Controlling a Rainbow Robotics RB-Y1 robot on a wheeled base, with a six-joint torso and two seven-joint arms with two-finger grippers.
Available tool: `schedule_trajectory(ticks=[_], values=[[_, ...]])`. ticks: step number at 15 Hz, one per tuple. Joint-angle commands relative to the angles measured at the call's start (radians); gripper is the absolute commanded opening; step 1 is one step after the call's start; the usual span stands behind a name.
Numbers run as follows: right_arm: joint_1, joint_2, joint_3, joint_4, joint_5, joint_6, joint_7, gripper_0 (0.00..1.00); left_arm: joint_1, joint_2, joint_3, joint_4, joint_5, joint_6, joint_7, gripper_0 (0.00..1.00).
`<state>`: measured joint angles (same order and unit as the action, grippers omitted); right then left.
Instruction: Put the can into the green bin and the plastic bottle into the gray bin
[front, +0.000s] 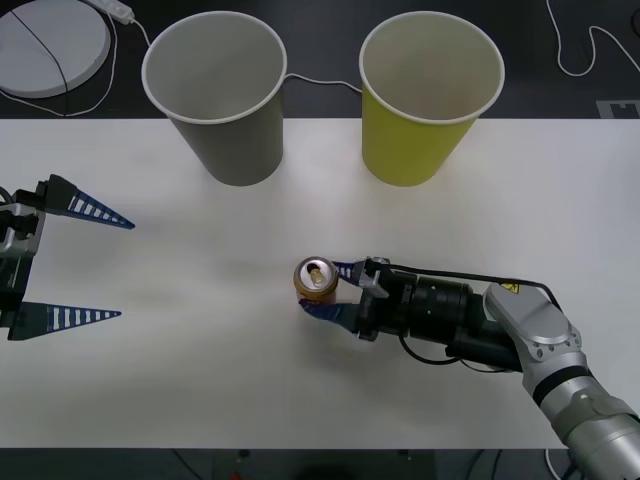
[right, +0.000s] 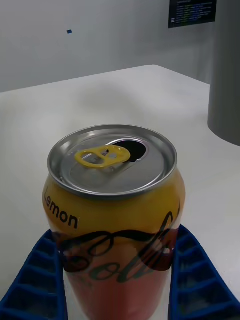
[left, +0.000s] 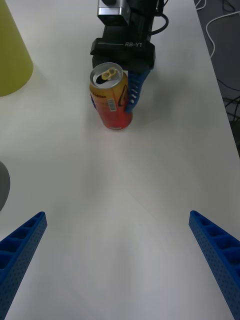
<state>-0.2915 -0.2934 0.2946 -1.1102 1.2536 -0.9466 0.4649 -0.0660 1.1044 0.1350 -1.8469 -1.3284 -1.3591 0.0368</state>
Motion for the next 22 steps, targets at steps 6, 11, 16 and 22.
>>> schedule_trajectory(ticks=[6,11,16,22], values=[[0.002,-0.018,-0.006,-0.007,-0.026,-0.03,-0.006,0.0,0.0,0.0,0.0,0.0,0.0,0.0,0.0,1.0],[0.023,-0.101,-0.014,-0.151,0.053,-0.06,-0.18,0.0,0.0,0.0,0.0,0.0,0.0,0.0,0.0,1.0],[0.132,-0.22,-0.083,-0.45,0.251,-0.063,-0.566,0.0,0.0,0.0,0.0,0.0,0.0,0.0,0.0,1.0],[0.18,-0.328,-0.265,-0.689,0.426,-0.248,-1.095,0.0,0.0,0.0,0.0,0.0,0.0,0.0,0.0,1.0]])
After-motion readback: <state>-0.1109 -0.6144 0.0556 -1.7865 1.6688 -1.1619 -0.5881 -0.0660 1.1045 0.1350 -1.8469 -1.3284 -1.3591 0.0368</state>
